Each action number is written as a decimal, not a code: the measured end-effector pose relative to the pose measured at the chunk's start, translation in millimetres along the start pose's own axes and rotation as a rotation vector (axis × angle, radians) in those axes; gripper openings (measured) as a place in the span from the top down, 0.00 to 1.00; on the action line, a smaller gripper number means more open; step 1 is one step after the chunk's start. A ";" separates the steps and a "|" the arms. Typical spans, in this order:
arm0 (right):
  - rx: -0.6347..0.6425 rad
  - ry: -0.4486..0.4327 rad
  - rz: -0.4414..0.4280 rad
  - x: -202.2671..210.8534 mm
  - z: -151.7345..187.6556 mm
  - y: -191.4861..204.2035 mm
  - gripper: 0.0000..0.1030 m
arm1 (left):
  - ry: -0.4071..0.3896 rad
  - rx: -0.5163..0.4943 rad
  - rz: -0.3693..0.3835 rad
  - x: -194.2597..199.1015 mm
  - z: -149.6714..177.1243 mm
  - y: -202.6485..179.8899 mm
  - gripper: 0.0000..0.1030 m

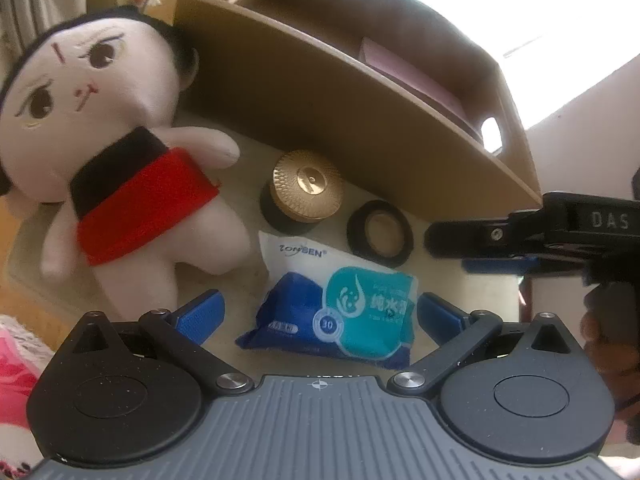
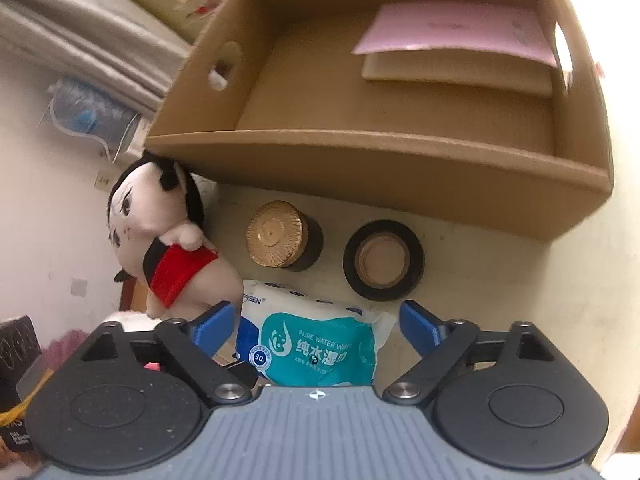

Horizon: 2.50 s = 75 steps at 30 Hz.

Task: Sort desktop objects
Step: 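Move the left gripper down toward the blue-white wet-wipes pack, then close the left gripper on the wet-wipes pack, then lift the wet-wipes pack off the floor with the left gripper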

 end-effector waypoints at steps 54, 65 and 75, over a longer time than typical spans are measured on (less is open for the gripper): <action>-0.282 0.101 -0.073 -56.6 11.1 -53.7 0.24 | 0.125 0.064 0.086 -66.9 14.4 -17.6 0.00; -0.318 0.083 -0.082 -64.3 13.1 -56.1 0.21 | 0.102 0.034 0.083 -67.1 12.3 -19.2 0.00; -0.330 0.071 -0.081 -70.1 12.6 -54.3 0.17 | 0.102 0.025 0.081 -69.0 9.4 -20.1 0.00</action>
Point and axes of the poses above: each gripper's, at about its wrist camera, not at the fingertips, and x roughly against the way its jaws point, y to its left, z to its underside, the point moved 4 cm from there along -x, roughly the way its jaws point, and after that the axes turned 1 degree about -z, right-handed, at the moved point
